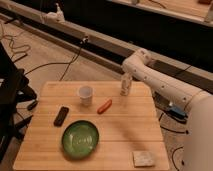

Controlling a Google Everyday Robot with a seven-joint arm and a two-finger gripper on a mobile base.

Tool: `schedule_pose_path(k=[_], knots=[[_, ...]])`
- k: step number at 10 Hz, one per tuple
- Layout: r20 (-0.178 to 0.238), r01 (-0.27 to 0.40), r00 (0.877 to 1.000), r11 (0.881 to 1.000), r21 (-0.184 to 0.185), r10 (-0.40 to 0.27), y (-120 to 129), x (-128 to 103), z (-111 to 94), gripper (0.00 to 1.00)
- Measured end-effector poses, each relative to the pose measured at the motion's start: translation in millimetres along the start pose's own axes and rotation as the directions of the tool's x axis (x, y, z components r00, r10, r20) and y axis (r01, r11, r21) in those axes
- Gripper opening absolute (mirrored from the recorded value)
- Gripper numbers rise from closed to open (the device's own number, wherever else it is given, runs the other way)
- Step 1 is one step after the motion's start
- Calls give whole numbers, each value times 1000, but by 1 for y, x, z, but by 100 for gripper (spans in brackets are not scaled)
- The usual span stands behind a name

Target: Stand the bottle upright

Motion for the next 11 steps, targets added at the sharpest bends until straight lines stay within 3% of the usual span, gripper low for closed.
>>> schedule_pose_path(k=[11], knots=[[9,-3,1000,1000,-1,3,1,-4,2,43]])
